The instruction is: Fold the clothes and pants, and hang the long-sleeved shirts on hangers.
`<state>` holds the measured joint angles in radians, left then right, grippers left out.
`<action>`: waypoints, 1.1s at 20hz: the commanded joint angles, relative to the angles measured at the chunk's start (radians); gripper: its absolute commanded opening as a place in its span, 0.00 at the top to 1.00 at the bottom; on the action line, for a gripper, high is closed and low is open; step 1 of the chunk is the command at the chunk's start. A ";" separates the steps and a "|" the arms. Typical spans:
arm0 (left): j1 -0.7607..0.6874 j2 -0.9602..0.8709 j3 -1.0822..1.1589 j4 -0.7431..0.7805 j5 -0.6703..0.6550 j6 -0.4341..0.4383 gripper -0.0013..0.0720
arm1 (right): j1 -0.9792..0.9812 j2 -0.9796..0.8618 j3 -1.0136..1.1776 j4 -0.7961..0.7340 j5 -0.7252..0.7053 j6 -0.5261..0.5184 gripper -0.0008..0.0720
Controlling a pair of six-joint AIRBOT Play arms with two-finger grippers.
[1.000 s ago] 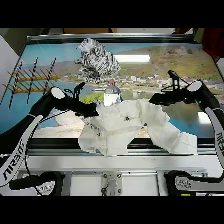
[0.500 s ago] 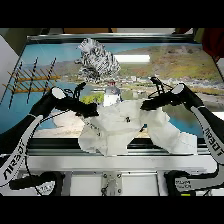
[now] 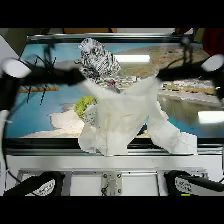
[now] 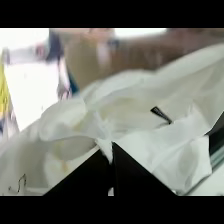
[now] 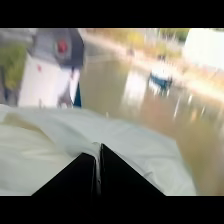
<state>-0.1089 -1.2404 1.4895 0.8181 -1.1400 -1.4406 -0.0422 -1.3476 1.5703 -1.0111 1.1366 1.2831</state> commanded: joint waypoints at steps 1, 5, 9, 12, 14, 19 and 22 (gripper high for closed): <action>-0.002 0.096 0.443 0.003 0.060 -0.018 0.97 | -0.009 0.127 0.359 -0.012 0.053 0.154 0.97; -0.092 0.179 0.698 0.066 0.119 -0.018 0.97 | -0.010 0.266 0.555 -0.003 -0.007 0.230 0.97; -0.168 0.386 0.470 0.082 0.288 -0.014 0.97 | -0.011 0.413 0.537 -0.016 0.003 0.264 0.97; -0.147 0.464 0.404 0.081 0.310 -0.015 0.97 | -0.013 0.466 0.537 -0.072 0.051 0.327 0.98; -0.094 0.468 0.377 0.082 0.256 -0.047 0.97 | -0.012 0.462 0.535 -0.126 0.108 0.367 0.98; 0.074 0.289 0.217 0.134 -0.208 -0.146 0.97 | -0.011 0.307 0.426 -0.179 0.421 0.393 0.98; 0.075 0.167 -0.001 0.141 -0.400 -0.133 0.97 | 0.035 0.186 0.320 -0.342 0.641 0.381 0.98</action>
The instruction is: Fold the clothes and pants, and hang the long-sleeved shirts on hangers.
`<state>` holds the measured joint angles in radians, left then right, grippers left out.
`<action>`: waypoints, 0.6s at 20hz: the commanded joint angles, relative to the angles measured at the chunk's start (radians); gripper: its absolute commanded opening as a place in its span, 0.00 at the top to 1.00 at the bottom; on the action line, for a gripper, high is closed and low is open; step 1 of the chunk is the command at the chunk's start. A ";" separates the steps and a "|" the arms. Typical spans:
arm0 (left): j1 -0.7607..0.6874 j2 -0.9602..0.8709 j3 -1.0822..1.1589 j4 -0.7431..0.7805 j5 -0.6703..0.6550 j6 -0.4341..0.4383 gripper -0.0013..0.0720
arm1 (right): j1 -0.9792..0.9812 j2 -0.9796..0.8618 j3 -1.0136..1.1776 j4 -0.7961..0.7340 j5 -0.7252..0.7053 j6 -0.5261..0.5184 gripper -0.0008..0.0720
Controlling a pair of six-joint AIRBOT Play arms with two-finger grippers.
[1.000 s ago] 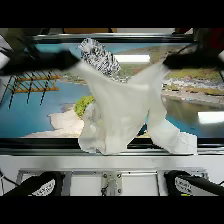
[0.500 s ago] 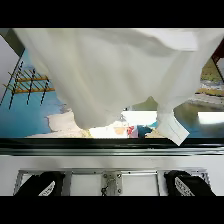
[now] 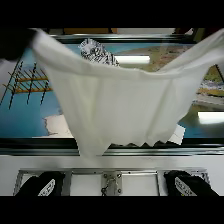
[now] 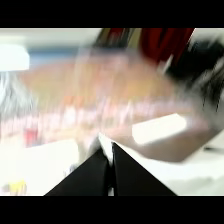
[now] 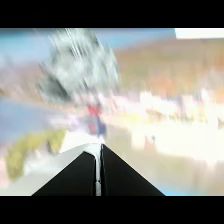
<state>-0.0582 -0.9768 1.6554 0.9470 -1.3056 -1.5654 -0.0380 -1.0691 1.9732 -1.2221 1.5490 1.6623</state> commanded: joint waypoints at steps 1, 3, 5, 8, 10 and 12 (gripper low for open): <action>-0.004 -0.107 -0.271 0.031 -0.222 -0.003 0.97 | 0.069 -0.104 -0.146 -0.200 0.253 0.002 0.98; -0.074 -0.088 -0.470 0.058 -0.192 0.005 0.97 | 0.166 -0.086 -0.305 -0.272 0.270 0.019 0.98; -0.149 -0.056 -0.644 0.056 -0.183 0.014 0.97 | 0.256 -0.049 -0.467 -0.286 0.269 0.053 0.98; -0.233 -0.007 -0.784 0.056 -0.182 0.013 0.97 | 0.359 0.006 -0.634 -0.286 0.255 0.127 0.97; -0.274 0.029 -0.835 0.056 -0.163 0.014 0.97 | 0.404 0.032 -0.687 -0.286 0.232 0.163 0.97; -0.280 0.052 -0.861 0.057 -0.122 0.014 0.97 | 0.425 0.031 -0.694 -0.285 0.228 0.170 0.97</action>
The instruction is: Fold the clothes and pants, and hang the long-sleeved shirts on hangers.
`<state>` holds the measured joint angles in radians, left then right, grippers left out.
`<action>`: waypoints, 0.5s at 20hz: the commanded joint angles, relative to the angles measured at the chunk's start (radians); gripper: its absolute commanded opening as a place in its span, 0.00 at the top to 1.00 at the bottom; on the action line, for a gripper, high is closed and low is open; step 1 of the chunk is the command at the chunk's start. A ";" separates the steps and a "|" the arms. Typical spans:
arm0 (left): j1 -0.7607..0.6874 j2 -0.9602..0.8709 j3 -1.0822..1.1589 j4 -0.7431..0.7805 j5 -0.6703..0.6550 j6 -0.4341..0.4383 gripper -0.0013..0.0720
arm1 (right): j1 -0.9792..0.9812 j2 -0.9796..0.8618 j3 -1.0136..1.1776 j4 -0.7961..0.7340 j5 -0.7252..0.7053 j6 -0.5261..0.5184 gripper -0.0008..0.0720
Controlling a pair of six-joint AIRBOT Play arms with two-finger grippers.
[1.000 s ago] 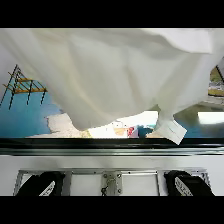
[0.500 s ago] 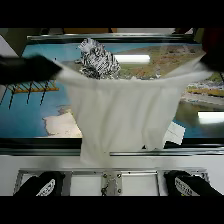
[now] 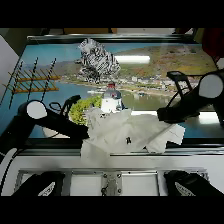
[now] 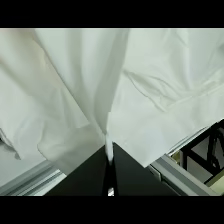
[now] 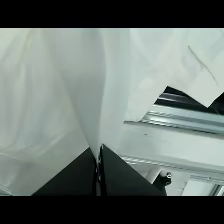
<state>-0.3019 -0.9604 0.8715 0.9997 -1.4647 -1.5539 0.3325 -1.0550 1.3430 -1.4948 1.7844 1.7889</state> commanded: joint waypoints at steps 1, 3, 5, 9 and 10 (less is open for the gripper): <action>-0.028 0.040 -0.078 0.004 0.045 0.002 0.97 | 0.057 0.018 -0.064 -0.013 -0.007 0.045 0.97; 0.002 0.029 -0.058 0.003 0.041 0.004 0.96 | 0.056 0.018 -0.064 -0.013 -0.008 0.045 0.97; 0.035 -0.003 -0.009 0.004 0.028 0.025 0.26 | 0.056 0.018 -0.064 -0.005 -0.007 0.045 0.97; 0.139 -0.101 0.172 0.034 0.028 0.049 0.06 | 0.056 0.018 -0.064 -0.005 -0.004 0.044 0.97; 0.167 -0.131 0.227 0.087 0.028 0.048 0.06 | 0.056 0.018 -0.064 -0.005 -0.003 0.044 0.97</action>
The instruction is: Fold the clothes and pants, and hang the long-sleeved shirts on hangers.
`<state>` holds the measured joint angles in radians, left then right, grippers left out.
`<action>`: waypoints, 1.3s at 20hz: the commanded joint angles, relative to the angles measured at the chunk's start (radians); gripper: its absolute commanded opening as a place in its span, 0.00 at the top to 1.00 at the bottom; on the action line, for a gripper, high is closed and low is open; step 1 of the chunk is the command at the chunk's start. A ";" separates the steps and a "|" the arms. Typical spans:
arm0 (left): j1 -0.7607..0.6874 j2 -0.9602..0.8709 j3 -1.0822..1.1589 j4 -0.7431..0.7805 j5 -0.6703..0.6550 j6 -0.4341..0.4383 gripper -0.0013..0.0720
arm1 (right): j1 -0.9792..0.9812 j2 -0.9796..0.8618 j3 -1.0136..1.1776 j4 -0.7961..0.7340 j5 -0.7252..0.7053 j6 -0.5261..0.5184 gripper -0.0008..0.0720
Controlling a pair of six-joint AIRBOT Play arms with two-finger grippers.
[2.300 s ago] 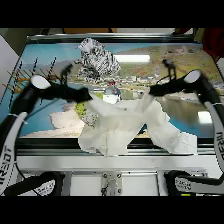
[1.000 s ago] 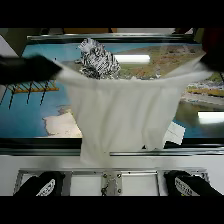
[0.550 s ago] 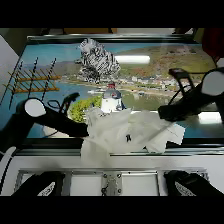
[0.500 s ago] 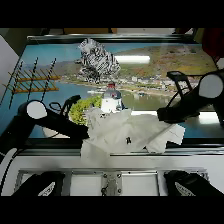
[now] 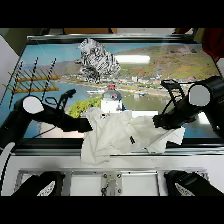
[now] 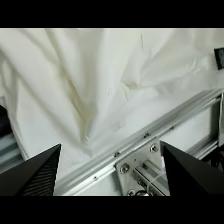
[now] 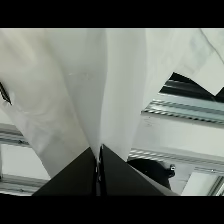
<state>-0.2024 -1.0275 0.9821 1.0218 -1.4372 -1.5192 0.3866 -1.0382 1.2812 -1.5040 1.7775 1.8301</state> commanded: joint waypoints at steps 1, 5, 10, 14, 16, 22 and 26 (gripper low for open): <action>0.093 -0.091 0.163 0.132 0.006 0.014 0.06 | 0.002 0.001 -0.002 0.005 0.003 0.003 0.97; 0.193 -0.205 0.301 0.457 0.181 0.001 0.06 | 0.002 0.001 -0.002 0.005 0.003 0.003 0.97; 0.276 -0.403 0.407 0.719 0.391 -0.014 0.06 | 0.002 0.001 -0.002 0.005 0.003 0.003 0.97; 0.328 -0.572 0.496 0.767 0.452 -0.015 0.06 | 0.002 0.001 -0.002 0.005 0.003 0.003 0.97; 0.350 -0.652 0.541 0.768 0.453 -0.014 0.06 | 0.002 0.001 -0.002 0.005 0.003 0.003 0.97; 0.378 -0.814 0.613 0.814 0.469 -0.014 0.06 | 0.002 0.001 -0.002 0.005 0.003 0.003 0.97; 0.381 -0.850 0.612 0.846 0.541 -0.014 0.06 | 0.002 0.001 -0.002 0.005 0.003 0.003 0.97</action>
<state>0.1734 -1.8423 1.5867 1.8359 -0.9459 -1.5333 0.3878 -1.0382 1.2793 -1.4994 1.7809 1.8332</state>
